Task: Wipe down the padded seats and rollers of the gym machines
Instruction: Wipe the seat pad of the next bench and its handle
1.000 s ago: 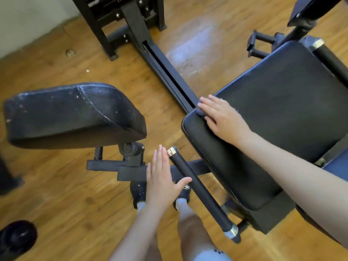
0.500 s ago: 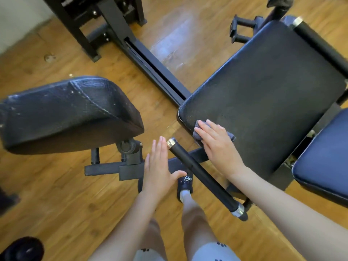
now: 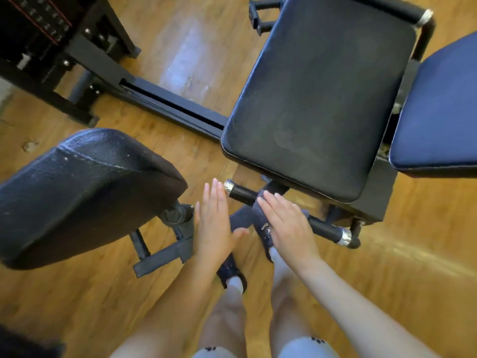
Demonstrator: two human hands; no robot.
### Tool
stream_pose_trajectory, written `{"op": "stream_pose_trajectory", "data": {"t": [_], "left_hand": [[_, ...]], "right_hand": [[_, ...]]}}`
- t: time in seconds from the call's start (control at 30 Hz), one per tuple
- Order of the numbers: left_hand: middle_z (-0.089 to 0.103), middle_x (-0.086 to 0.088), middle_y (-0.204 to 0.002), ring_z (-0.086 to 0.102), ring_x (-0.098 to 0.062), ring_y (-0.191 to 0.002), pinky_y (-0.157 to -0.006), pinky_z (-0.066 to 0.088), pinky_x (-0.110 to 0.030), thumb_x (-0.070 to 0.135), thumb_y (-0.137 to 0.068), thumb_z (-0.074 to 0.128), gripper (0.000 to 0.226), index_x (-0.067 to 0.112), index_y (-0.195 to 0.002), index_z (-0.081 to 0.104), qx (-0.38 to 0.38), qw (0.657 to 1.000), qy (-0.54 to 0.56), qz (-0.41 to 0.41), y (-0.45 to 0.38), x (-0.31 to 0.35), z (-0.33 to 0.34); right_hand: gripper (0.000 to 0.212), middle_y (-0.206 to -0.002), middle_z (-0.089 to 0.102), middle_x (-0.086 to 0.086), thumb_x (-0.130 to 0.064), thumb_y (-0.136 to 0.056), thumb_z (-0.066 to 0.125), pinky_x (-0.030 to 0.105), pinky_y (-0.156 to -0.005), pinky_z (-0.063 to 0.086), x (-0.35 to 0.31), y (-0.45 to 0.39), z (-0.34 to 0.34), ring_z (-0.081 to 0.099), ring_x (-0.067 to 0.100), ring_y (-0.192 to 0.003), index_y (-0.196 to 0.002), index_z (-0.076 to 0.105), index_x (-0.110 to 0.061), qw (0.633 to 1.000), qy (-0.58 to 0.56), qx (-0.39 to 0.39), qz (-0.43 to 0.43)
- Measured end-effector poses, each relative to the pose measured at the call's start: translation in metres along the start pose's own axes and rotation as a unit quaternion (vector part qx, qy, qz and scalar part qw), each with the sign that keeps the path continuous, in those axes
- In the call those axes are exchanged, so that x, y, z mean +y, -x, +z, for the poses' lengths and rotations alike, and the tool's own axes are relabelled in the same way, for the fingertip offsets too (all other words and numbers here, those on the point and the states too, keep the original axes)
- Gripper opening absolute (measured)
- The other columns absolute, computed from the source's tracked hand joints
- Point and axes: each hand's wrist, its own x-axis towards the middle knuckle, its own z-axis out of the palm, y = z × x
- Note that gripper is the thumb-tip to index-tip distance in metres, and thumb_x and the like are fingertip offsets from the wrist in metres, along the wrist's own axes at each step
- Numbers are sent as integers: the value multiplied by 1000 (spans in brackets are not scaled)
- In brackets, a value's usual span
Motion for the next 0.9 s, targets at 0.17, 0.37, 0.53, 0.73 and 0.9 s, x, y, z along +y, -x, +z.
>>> {"op": "stream_pose_trajectory", "data": {"t": [0.17,0.37,0.53,0.73,0.9], "left_hand": [[-33,0,-145,-32,-14,-131,-113,-8,-40,52,-79,65,114,6,-147,-16,15,998,-35,43,0,5,0],[-18,-7,-157,-26,-15,-137,-116,-2,-42,47,-81,66,112,6,-148,-14,16,998,-46,42,-1,4,2],[-13,-5,-158,-16,-18,-144,-116,1,-42,41,-89,59,95,9,-149,-8,25,996,-65,51,-4,-1,-2],[-17,-4,-157,-17,-18,-144,-116,-2,-39,46,-78,69,114,8,-148,-13,-8,994,-91,66,-4,-6,-7],[-11,-5,-158,-13,-19,-145,-116,0,-40,45,-75,72,116,6,-149,-9,14,995,-64,74,-2,-7,-2]], "right_hand": [[47,-121,61,11,-22,-82,66,37,-87,47,37,37,-18,58,26,-106,-124,55,-4,996,4,17,91],[37,-108,64,8,-30,-85,58,35,-93,44,-13,-2,-9,58,25,-102,-112,60,-5,980,-37,56,186],[38,-110,64,10,-26,-86,47,38,-90,46,-57,-61,13,59,28,-102,-114,60,-3,996,-28,49,68],[38,-117,61,11,-16,-84,52,39,-89,49,0,-3,-8,58,28,-105,-120,58,-4,998,-16,26,48],[37,-112,63,14,-4,-81,65,42,-94,45,51,64,-34,59,30,-105,-118,58,-1,987,-9,23,158]]}}
